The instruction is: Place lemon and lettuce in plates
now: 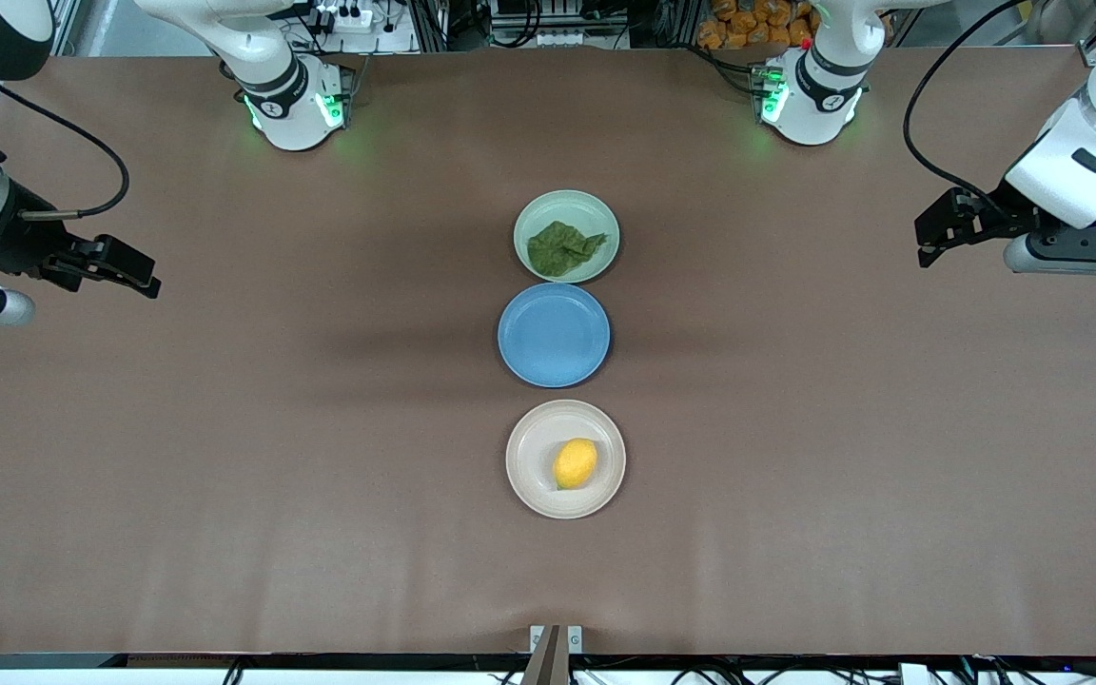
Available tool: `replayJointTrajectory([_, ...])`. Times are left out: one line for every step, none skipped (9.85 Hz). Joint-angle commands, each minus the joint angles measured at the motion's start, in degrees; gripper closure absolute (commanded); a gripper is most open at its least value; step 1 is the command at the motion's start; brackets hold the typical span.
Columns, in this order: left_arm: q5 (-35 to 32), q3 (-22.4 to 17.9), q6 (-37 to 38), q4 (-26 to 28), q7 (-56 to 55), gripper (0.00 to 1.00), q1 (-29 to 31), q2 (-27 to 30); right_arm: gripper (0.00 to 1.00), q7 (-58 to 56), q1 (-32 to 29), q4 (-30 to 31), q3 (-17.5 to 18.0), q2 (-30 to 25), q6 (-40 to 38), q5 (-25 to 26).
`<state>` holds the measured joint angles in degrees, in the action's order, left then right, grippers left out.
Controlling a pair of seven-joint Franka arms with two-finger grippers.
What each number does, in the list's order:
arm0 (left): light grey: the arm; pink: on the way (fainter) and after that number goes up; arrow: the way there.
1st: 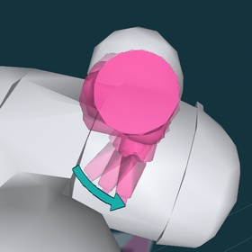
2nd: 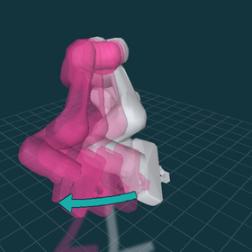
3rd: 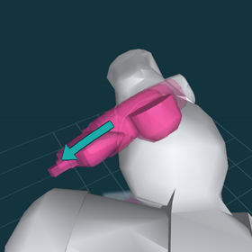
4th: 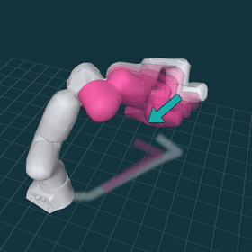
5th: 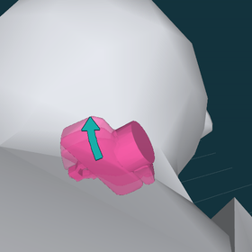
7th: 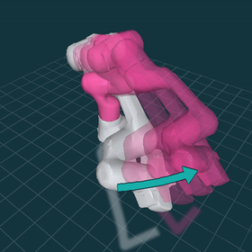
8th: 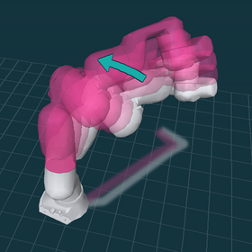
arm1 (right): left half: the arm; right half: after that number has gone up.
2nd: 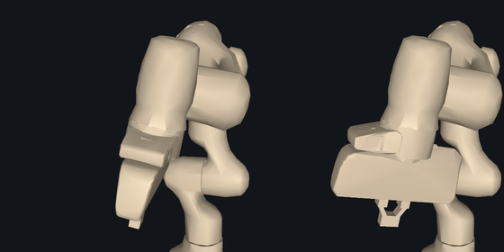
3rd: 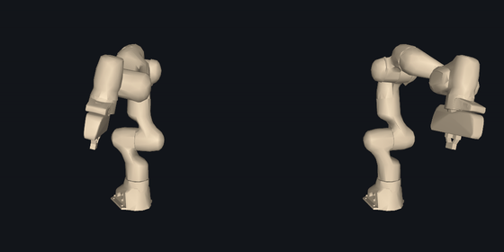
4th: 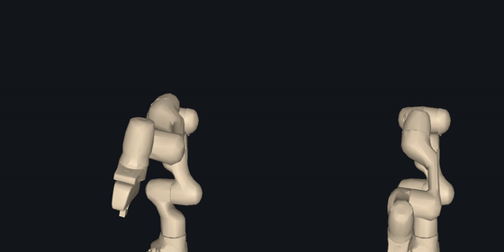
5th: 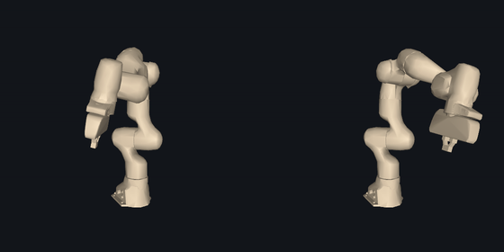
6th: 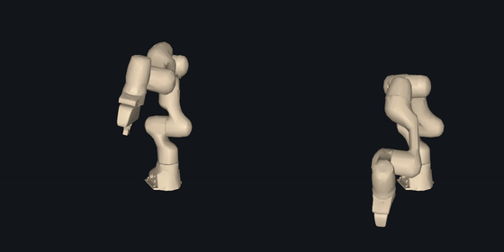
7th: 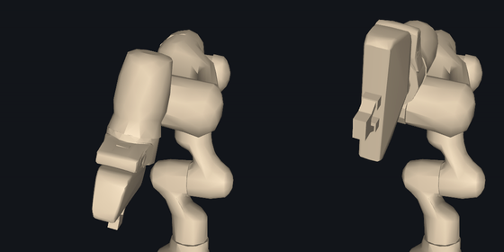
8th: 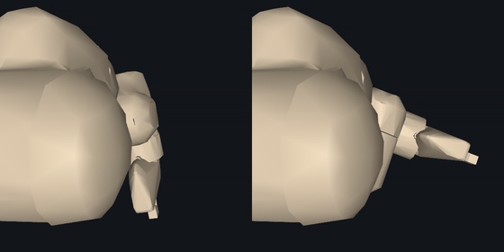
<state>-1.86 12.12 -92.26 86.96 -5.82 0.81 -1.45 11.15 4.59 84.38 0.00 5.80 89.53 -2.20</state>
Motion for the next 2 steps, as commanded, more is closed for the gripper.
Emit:
replayJointTrajectory([2.0,0.0,0.0,0.1,0.9,0.00,0.2,1.0,0.00,-0.6,-0.7,1.7,0.6,-1.8,0.6,0.6])
replayJointTrajectory([2.9,0.0,0.0,0.1,0.8,0.00,0.2,1.0,0.00,-0.6,-0.7,1.7,0.6,-1.8,0.7,0.6])
